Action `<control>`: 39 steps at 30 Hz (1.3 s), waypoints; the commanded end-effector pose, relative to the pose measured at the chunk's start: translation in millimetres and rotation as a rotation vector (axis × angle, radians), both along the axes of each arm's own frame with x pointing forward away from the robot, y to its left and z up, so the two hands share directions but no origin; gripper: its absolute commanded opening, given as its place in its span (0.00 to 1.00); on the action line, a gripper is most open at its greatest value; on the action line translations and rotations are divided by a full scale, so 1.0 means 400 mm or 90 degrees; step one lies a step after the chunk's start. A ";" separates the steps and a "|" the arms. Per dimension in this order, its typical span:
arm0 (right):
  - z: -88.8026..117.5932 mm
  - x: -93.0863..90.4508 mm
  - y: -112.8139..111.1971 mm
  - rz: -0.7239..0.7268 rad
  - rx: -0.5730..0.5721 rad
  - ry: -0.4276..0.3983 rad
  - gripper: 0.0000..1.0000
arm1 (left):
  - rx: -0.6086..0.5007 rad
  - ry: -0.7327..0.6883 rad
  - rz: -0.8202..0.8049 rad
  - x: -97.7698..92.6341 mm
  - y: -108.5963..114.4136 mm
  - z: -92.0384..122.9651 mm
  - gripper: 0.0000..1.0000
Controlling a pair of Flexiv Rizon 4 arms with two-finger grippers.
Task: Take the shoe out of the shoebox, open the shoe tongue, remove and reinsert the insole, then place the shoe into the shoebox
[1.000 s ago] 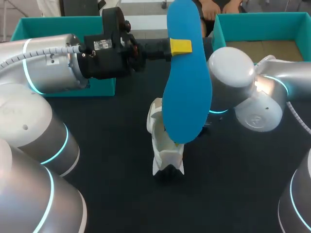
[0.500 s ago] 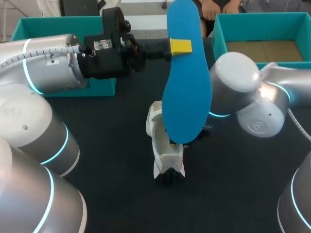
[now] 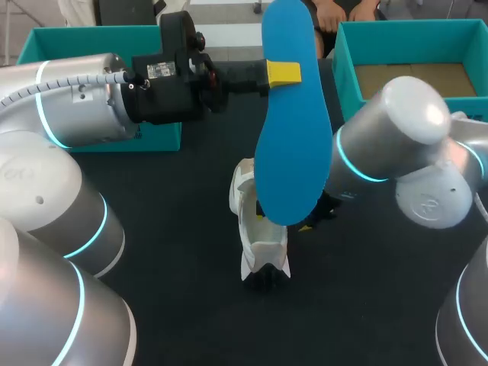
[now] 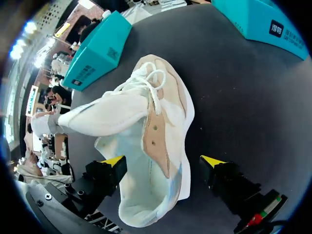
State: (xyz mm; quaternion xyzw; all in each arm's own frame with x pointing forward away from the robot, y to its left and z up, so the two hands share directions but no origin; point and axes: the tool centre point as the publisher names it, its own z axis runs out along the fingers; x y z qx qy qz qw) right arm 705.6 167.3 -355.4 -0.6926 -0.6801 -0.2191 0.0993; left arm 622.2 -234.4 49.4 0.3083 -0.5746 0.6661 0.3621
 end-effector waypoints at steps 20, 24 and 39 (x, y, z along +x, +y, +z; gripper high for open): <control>0.081 -0.041 -0.063 -0.032 0.151 -0.012 1.00 | -0.001 0.001 0.002 -0.004 -0.002 -0.003 0.00; 0.117 -0.036 -0.080 -0.025 0.215 -0.022 1.00 | -0.001 0.001 0.002 -0.004 -0.002 -0.003 0.00; 0.203 0.048 -0.119 0.044 0.389 -0.028 1.00 | -0.001 0.001 0.002 -0.004 -0.002 -0.003 0.00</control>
